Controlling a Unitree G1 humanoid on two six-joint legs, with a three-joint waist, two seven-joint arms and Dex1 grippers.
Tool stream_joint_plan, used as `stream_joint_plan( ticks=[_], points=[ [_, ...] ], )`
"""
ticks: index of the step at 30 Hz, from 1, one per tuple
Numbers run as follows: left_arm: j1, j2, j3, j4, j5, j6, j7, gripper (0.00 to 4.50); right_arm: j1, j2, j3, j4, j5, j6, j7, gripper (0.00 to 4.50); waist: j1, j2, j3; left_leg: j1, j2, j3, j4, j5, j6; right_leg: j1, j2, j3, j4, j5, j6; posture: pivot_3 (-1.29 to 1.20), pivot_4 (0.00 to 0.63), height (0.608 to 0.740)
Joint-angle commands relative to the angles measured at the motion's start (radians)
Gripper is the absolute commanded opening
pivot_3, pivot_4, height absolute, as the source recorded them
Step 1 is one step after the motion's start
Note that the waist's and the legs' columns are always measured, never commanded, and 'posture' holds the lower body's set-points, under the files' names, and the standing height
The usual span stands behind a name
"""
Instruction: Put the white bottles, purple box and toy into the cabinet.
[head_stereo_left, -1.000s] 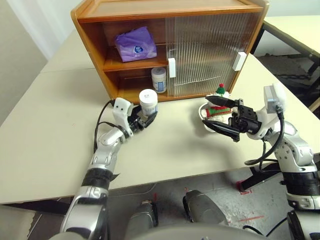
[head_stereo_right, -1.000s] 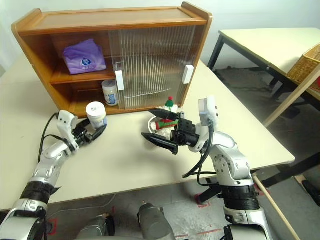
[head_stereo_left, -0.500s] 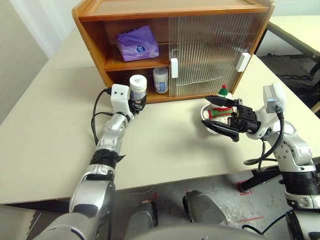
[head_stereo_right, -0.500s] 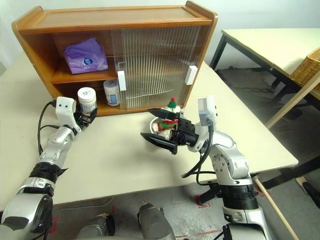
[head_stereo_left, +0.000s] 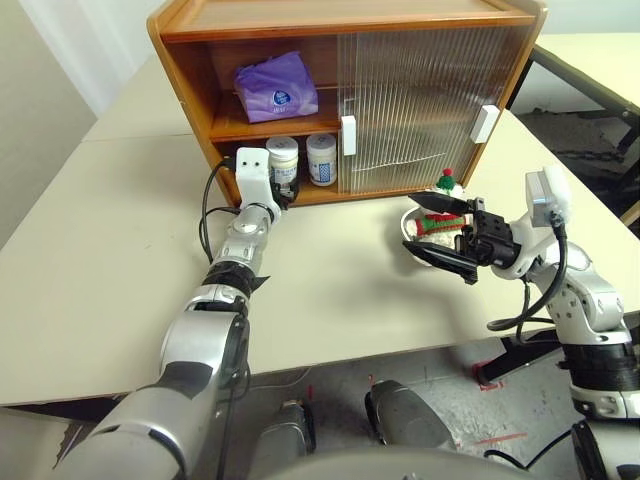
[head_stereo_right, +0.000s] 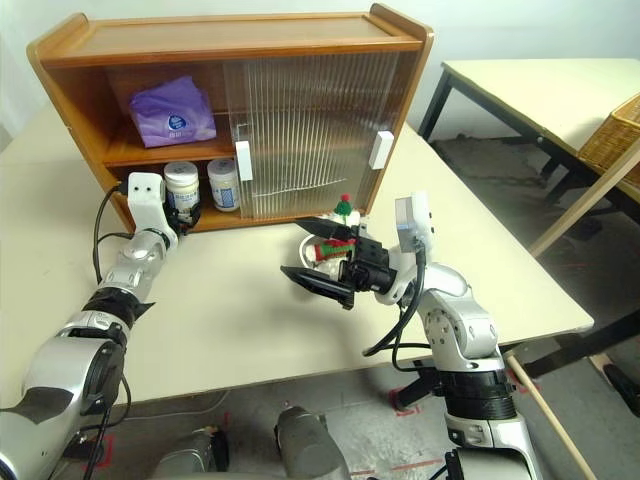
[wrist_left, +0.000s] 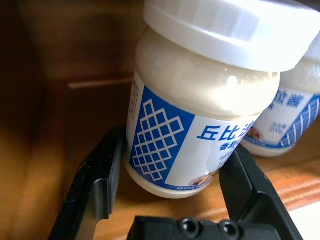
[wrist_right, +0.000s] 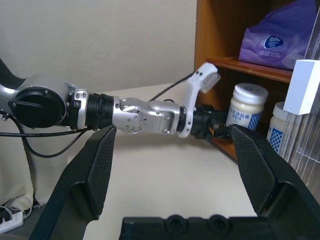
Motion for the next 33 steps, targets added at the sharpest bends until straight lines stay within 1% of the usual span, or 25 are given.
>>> stream_joint_plan(
  ticks=[1,7,15,23,25,27,33],
  points=[
    [-0.049,-0.014,0.042,0.044,-0.032,-0.028,0.008,3.14,0.013,0.000,-0.002,-0.015,-0.003,-0.004,-0.007,4.50,-0.002,-0.002,0.002,0.000,0.000,0.000,0.000,0.000,0.000,0.000,0.000,0.000,0.000,0.000,0.000,-0.37,0.059,0.740],
    [-0.085,-0.029,0.077,0.102,-0.051,-0.030,0.021,3.14,0.016,-0.002,-0.003,-0.021,-0.002,-0.002,-0.012,4.50,-0.008,-0.005,0.004,0.000,-0.002,0.001,0.002,0.000,0.001,0.000,0.002,-0.001,-0.001,0.001,0.003,-0.37,0.061,0.740],
    [-0.094,-0.027,0.113,0.129,-0.067,-0.035,0.040,3.14,0.016,-0.011,-0.008,-0.024,0.000,0.000,-0.014,4.50,-0.026,-0.007,0.005,0.000,-0.004,0.001,0.004,0.000,0.001,0.001,0.002,0.000,-0.001,0.001,0.004,-0.37,0.061,0.740],
    [-0.097,-0.013,0.115,0.147,-0.055,-0.026,0.064,3.14,0.012,-0.014,-0.007,-0.026,0.004,0.005,-0.013,4.50,-0.032,-0.007,0.005,0.000,-0.009,0.000,0.005,0.000,0.001,0.001,0.001,0.000,-0.001,0.001,0.004,-0.37,0.061,0.740],
    [-0.097,-0.013,0.115,0.150,-0.056,-0.024,0.061,3.87,0.013,-0.016,-0.008,-0.025,0.005,0.005,-0.011,4.50,-0.032,-0.007,0.005,-0.001,-0.013,-0.001,0.005,0.000,0.001,0.001,0.001,0.000,-0.001,0.001,0.004,-0.37,0.061,0.740],
    [-0.095,-0.014,0.114,0.151,-0.055,-0.026,0.058,4.49,0.014,-0.017,-0.009,-0.027,0.006,0.006,-0.012,4.50,-0.032,-0.007,0.005,-0.001,-0.013,-0.001,0.005,0.000,0.000,0.001,0.001,0.000,-0.001,0.001,0.004,-0.37,0.062,0.740],
    [-0.095,-0.011,0.114,0.153,-0.056,-0.032,0.058,4.49,0.012,-0.021,-0.009,-0.027,0.007,0.009,-0.012,4.50,-0.032,-0.007,0.005,0.000,-0.014,-0.002,0.005,0.000,0.000,0.002,0.000,0.000,0.000,0.001,0.004,-0.37,0.060,0.740]
  ],
)
